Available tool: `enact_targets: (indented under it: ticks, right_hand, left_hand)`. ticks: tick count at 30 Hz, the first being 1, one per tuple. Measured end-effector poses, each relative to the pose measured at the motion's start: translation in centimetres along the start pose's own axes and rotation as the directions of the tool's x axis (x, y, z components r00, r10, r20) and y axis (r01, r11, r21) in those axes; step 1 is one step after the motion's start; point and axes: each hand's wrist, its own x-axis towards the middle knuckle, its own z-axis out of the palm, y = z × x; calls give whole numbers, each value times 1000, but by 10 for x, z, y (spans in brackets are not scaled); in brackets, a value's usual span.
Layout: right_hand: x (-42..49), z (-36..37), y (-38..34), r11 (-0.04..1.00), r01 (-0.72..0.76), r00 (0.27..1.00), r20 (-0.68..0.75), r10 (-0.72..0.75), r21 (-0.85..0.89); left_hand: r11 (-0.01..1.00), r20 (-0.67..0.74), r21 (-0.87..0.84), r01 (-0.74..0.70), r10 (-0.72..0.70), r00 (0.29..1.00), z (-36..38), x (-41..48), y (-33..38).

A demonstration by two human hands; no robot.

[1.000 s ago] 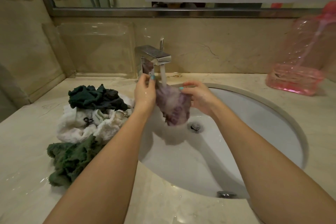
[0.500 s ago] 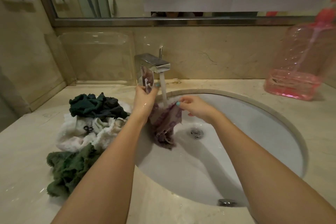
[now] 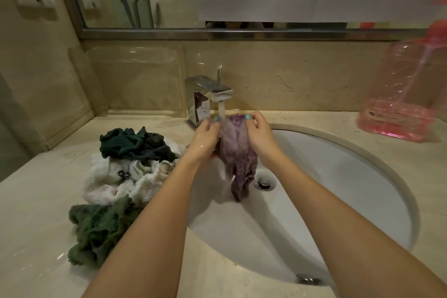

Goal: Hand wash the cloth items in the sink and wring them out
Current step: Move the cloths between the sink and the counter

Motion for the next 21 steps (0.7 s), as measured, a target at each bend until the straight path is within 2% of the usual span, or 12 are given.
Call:
enact_targets:
  ticks: [2,3,5,7,8,12,14,18,21]
  right_hand:
    - [-9,16,-2,1000,3,999,51,-3,-10]
    - [-14,25,-3,1000,12,997,79,-10,-20]
    - [-21,42,-7,999,33,994,103,-33,4]
    - [-19,46,-12,999,34,997,66,-34,-3]
    - [-15,43,-12,1000,23,999,27,-23,1]
    - [-6,26,-7,997,-78,993,-92,78,-6]
    - [-12,25,-9,998,-20,995,-102,13,-68]
    - [-26,36,-23,974,193,980,-17,-196,-119]
    - [-19,29,-22,982,144,988,-38,-150,-121]
  left_hand:
    - [993,-91,-116,-23,12,996,5,5,1]
    - [992,-137,-120,-26,9,991,7,7,-1]
    - [1000,-198,-11,-23,20,980,10,10,-2]
    - [994,-236,112,4,23,971,15,8,-2]
    - [995,-249,103,5,21,968,21,3,-1]
    - [988,-182,104,-114,131,974,40,-20,6]
    - [986,-149,107,-127,143,978,37,-17,7]
    - [998,-230,50,-31,42,972,18,-7,5]
    - [1000,-109,-14,-16,14,994,21,-14,11]
